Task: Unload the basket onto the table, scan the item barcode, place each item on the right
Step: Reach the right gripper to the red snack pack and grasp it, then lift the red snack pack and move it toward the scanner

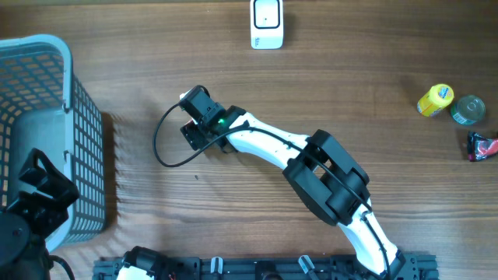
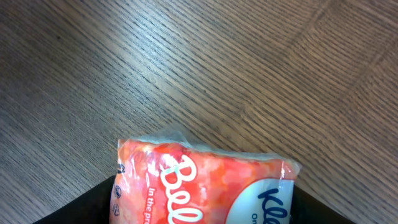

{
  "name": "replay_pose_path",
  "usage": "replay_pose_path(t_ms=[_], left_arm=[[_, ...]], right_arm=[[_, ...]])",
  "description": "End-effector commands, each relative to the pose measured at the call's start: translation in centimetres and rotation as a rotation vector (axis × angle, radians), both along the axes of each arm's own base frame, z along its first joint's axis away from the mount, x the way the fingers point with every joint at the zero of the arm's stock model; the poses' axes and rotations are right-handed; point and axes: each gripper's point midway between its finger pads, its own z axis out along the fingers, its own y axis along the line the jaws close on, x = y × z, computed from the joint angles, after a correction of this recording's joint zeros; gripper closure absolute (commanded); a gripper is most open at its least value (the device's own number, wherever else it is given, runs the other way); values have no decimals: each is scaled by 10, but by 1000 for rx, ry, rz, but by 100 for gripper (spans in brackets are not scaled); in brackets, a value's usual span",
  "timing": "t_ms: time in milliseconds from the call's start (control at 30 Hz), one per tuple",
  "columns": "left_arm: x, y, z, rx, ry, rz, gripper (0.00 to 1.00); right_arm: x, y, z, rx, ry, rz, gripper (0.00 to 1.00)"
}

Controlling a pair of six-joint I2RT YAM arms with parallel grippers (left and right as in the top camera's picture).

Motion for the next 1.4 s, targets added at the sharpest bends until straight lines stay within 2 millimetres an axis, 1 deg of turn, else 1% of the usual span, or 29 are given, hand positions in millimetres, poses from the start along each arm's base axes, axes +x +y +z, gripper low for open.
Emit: replay_pose_path(t_ms=[0, 100, 167, 267, 300, 333, 433, 467, 533, 567, 600, 633, 767, 833, 900, 1000, 1033, 1167, 1267, 1367], left_arm=[[-2, 4, -2, 16, 14, 25, 0], [-3, 4, -3, 19, 23, 24, 0], [-3, 4, -3, 19, 24, 24, 0], [-3, 4, -3, 19, 23, 24, 0], [-3, 4, -3, 19, 24, 24, 0], [-3, 4, -3, 19, 24, 24, 0], [-3, 4, -3, 19, 23, 24, 0], [-3, 4, -3, 19, 24, 24, 0], [-3, 4, -3, 13, 20, 27, 0], [-3, 4, -4, 2, 13, 33, 0], [-3, 4, -4, -4, 10, 36, 0], [-3, 4, -4, -5, 9, 36, 0], [-3, 4, -4, -4, 10, 36, 0], [-3, 4, -4, -5, 9, 36, 0], [-4, 4, -4, -15, 5, 42, 0], [-4, 5, -5, -13, 9, 42, 0], [-4, 5, -5, -13, 9, 42, 0], [-4, 5, -5, -13, 10, 42, 0], [-5, 5, -6, -10, 19, 42, 0], [-6, 5, -7, -8, 24, 43, 0]], right_arm=[[0, -6, -13, -16, 40, -45, 24], [2, -13, -6, -27, 56, -63, 22], [8, -21, 6, -29, 66, -99, 22], [16, -45, 32, -33, 111, -198, 22], [18, -57, 42, -40, 134, -240, 22], [18, -65, 48, -45, 149, -265, 22], [12, -95, 71, -64, 243, -338, 23], [6, -104, 85, -50, 300, -344, 24], [5, -115, 99, -26, 334, -374, 25], [6, -118, 103, -16, 334, -379, 23], [9, -120, 105, -11, 327, -383, 18], [11, -119, 105, -10, 318, -363, 0], [2, -111, 93, -74, 299, -242, 0], [-5, -109, 79, -104, 330, -206, 0], [-13, -115, 58, -167, 375, -171, 0], [-20, -122, 44, -221, 404, -118, 0], [-19, -122, 44, -227, 397, -120, 0], [-3, -104, 42, -178, 345, -112, 0], [6, -91, 32, -136, 333, -106, 0], [6, -82, 16, -137, 331, -92, 0]])
